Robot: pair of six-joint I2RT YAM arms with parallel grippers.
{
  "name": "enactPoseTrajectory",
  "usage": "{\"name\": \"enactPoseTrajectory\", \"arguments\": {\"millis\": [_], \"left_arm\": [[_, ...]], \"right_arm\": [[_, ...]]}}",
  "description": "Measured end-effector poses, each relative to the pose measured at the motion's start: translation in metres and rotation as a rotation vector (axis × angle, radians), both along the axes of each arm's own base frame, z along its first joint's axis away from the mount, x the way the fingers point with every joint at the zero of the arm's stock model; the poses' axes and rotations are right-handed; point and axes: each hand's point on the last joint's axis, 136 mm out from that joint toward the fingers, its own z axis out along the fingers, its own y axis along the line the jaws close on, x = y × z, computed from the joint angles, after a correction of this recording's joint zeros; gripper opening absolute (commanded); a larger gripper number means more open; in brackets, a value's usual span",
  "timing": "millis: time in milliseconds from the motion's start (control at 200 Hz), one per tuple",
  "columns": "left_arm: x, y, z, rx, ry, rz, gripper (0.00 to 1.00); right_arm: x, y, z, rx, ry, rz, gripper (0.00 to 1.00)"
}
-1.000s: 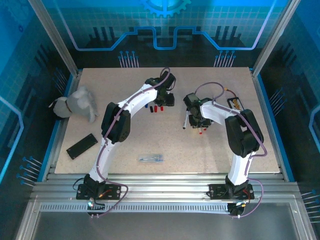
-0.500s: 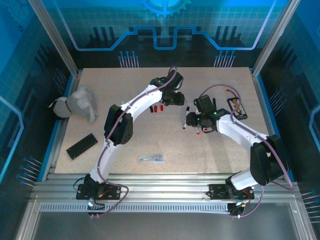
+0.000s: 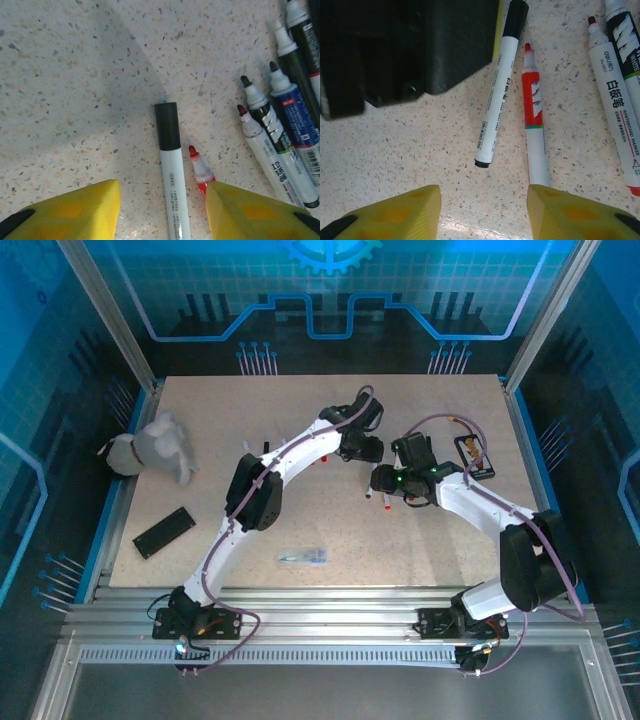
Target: Open the pen caps
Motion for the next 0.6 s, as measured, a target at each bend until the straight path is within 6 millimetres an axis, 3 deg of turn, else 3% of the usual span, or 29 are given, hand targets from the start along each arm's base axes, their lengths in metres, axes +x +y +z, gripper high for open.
{"name": "enactPoseTrajectory", "arguments": {"millis": [365,600], "left_arm": [[0.006,-0.005,-0.015,0.009,0.005,-0.01,0.49],[0.007,-0.01,-0.023,0.01,0.006,-0.015,0.49]], "right_arm": [[0.004,-0.015,0.011,0.03,-0.027,-0.047,0.49],[-0.006,-0.02,-0.002,0.033,0.01,-0.051,0.49]]}}
